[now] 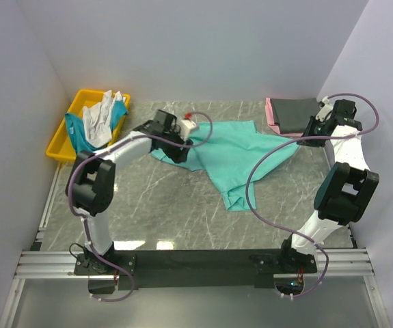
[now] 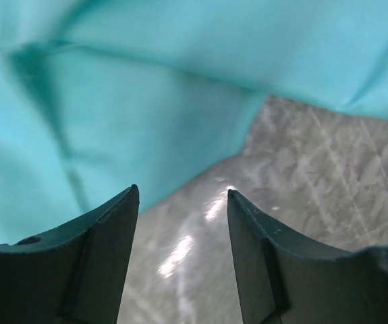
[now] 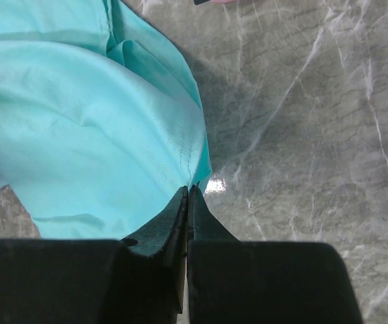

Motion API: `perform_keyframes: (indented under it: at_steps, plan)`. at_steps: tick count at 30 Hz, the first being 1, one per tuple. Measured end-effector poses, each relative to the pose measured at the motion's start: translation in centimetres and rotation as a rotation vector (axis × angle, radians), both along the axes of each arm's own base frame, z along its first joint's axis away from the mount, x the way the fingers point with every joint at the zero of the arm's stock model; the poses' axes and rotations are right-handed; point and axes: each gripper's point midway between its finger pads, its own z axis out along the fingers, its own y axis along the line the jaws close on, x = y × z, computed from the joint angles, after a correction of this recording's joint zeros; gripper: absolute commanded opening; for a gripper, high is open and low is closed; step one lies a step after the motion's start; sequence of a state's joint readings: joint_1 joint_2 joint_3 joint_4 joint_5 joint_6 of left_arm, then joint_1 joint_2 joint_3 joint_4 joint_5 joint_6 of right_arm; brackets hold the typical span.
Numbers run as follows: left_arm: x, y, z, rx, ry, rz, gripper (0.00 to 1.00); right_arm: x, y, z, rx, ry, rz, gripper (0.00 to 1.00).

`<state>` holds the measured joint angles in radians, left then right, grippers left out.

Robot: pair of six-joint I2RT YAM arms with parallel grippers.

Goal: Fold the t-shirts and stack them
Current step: Flatten the tshirt out

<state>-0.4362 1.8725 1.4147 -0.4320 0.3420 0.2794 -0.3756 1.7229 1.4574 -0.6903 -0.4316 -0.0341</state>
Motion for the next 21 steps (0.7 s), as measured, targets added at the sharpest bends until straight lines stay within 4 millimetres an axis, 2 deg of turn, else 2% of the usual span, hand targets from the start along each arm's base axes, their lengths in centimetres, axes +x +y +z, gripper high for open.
perform_keyframes:
  at_steps: [3,6,10,12,13,14,15,17,18,20,21]
  plan:
    - [-1.4,-2.0,-2.6,0.046,0.013,-0.064,0.62,-0.1,0.0,-0.1,0.001,0.005,0.0,0.0]
    - [-1.0,-2.7,-4.9,0.1,-0.006,-0.074,0.61,-0.4,0.1,-0.4,0.003,0.017,0.002,0.0]
    - [-0.2,-2.9,-6.9,0.163,-0.041,-0.071,0.56,-0.5,0.1,-0.5,0.003,0.022,0.006,0.0]
    - [0.2,-3.0,-6.9,0.177,-0.07,-0.075,0.46,-0.5,0.1,-0.6,0.001,0.023,0.007,0.0]
    - [0.4,-3.0,-6.8,0.186,-0.083,-0.083,0.37,-0.6,0.1,-0.6,0.001,0.025,0.008,0.0]
    - [0.3,-2.9,-6.9,0.196,-0.088,-0.095,0.2,-0.7,0.1,-0.6,0.0,0.028,0.008,0.0]
    - [0.2,-2.7,-7.2,0.209,-0.09,-0.108,0.15,-0.7,0.1,-0.7,-0.001,0.031,0.009,0.0]
    - [0.0,-2.3,-7.4,0.236,-0.113,-0.16,0.06,-1.0,0.1,-0.8,-0.004,0.041,0.011,0.0]
    - [-0.2,-1.7,-7.3,0.246,-0.119,-0.182,0.05,-1.1,0.0,-0.9,-0.008,0.045,0.012,0.0]
    - [-0.8,0.2,-7.4,0.277,-0.102,-0.222,0.01,-1.2,-0.2,-1.0,-0.019,0.05,0.013,0.0]
    - [-0.9,1.9,-7.4,0.295,-0.082,-0.23,0.01,-1.3,-0.3,-1.0,-0.023,0.052,0.012,0.0]
